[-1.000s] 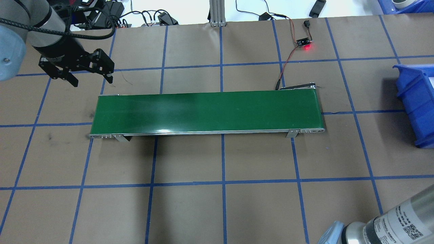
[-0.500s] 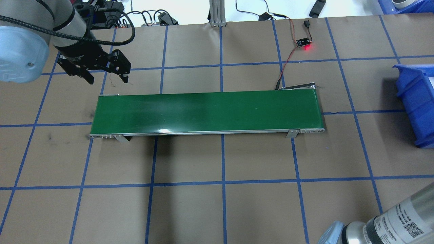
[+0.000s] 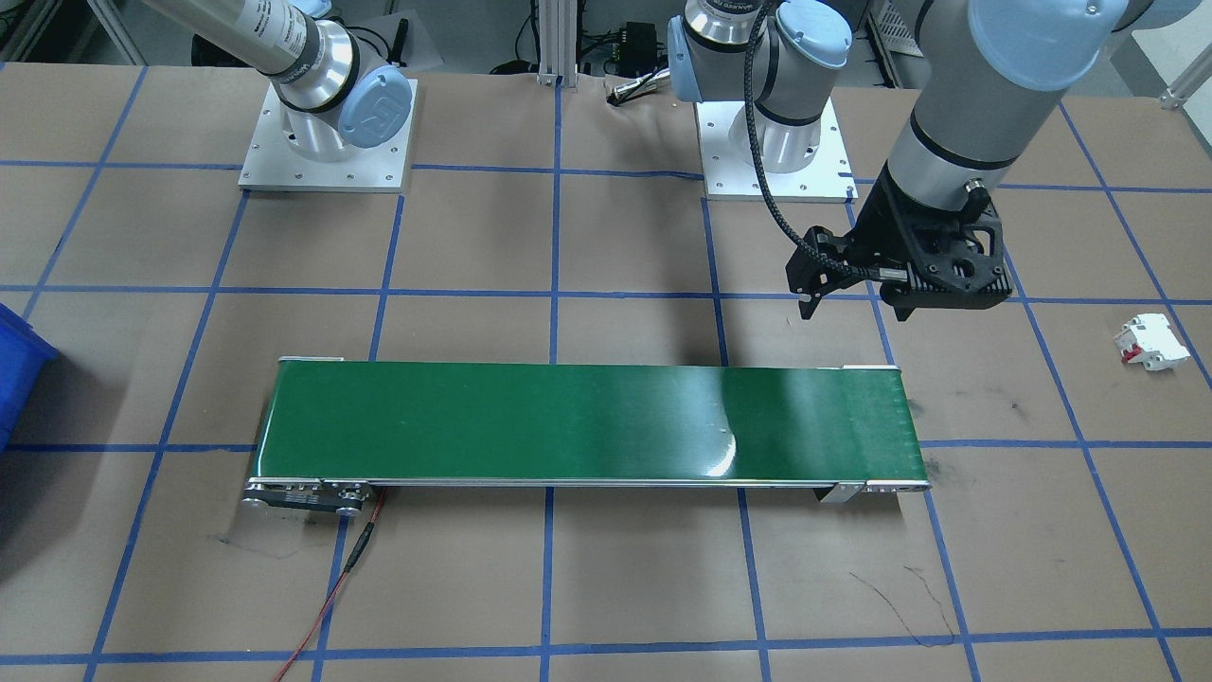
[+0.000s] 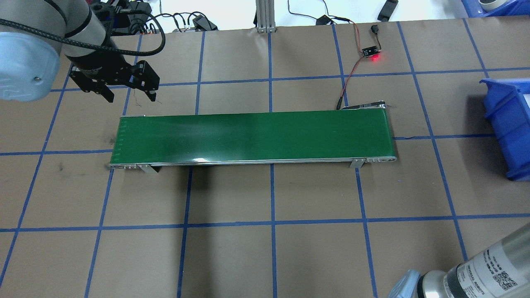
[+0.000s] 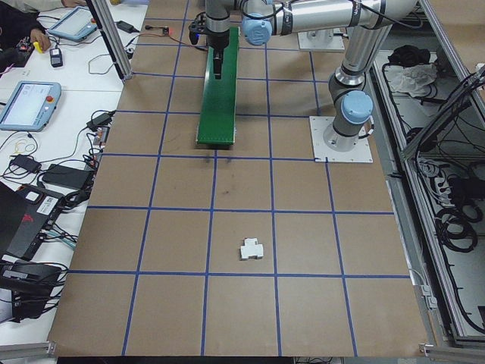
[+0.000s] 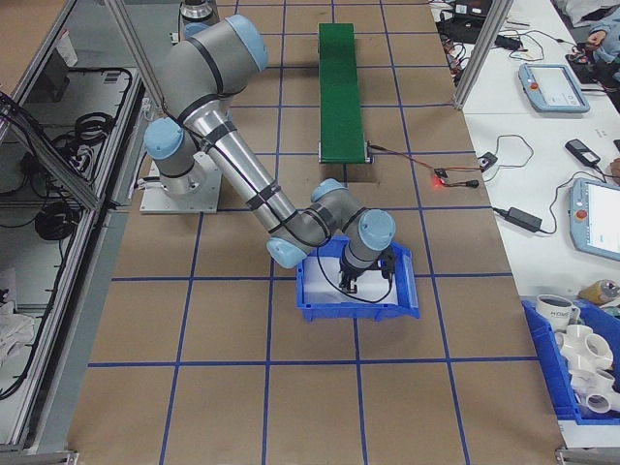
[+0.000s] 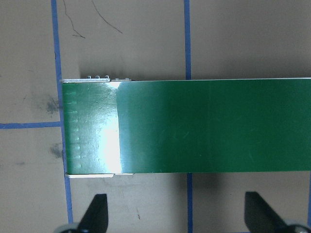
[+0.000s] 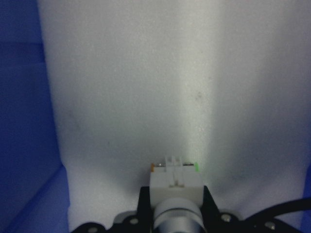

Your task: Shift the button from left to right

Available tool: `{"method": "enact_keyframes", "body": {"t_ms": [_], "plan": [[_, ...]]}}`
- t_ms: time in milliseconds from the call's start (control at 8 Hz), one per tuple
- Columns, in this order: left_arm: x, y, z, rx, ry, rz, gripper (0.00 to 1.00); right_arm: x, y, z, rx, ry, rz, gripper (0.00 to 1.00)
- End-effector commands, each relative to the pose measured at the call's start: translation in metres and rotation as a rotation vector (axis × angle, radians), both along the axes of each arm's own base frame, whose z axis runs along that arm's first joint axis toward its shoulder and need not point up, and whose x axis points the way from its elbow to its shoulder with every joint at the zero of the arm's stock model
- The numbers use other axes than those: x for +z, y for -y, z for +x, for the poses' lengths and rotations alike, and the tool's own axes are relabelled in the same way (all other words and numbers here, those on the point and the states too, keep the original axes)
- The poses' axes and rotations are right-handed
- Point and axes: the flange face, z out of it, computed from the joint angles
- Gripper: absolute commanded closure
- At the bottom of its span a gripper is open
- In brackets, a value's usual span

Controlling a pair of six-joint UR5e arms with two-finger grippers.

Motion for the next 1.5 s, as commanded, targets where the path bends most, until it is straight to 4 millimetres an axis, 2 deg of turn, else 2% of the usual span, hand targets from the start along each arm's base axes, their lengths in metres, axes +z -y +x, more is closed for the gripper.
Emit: {"method": "enact_keyframes", "body": {"t_ms": [0, 125, 250, 375, 500, 750, 875, 1000, 1125, 1250, 1375], "plan": [[0.001, 0.000, 0.000, 0.000, 0.003, -0.002, 0.00, 0.001, -0.001, 0.002, -0.002, 0.005, -0.004, 0.47], [0.001, -0.001, 0.000, -0.001, 0.004, -0.002, 0.00, 0.005, -0.002, 0.001, 0.000, -0.001, -0.006, 0.36], [0.003, -0.001, 0.001, 0.000, 0.004, -0.003, 0.00, 0.024, -0.004, 0.002, 0.002, -0.025, -0.016, 0.20], [0.002, -0.001, 0.001, 0.000, 0.004, -0.002, 0.00, 0.054, -0.010, 0.006, 0.001, -0.050, -0.038, 0.14], [0.003, -0.002, 0.002, 0.002, 0.004, -0.003, 0.00, 0.074, -0.015, 0.013, 0.003, -0.041, -0.044, 0.11], [0.003, -0.002, 0.002, 0.002, 0.004, -0.003, 0.00, 0.137, -0.027, 0.039, -0.012, -0.074, -0.081, 0.03], [0.003, -0.002, 0.003, 0.002, 0.004, -0.005, 0.00, 0.161, -0.022, 0.067, 0.009, -0.051, -0.121, 0.00], [0.003, -0.002, 0.003, 0.002, 0.004, -0.005, 0.00, 0.185, -0.012, 0.104, 0.038, -0.051, -0.166, 0.00], [0.004, -0.002, 0.003, 0.003, 0.005, -0.006, 0.00, 0.212, 0.000, 0.164, 0.068, -0.069, -0.192, 0.00], [0.004, -0.002, 0.003, 0.003, 0.003, -0.006, 0.00, 0.226, 0.010, 0.225, -0.014, -0.079, -0.195, 0.00], [0.003, -0.002, 0.003, 0.003, 0.003, -0.003, 0.00, 0.235, 0.018, 0.267, -0.055, -0.076, -0.212, 0.00]]}}
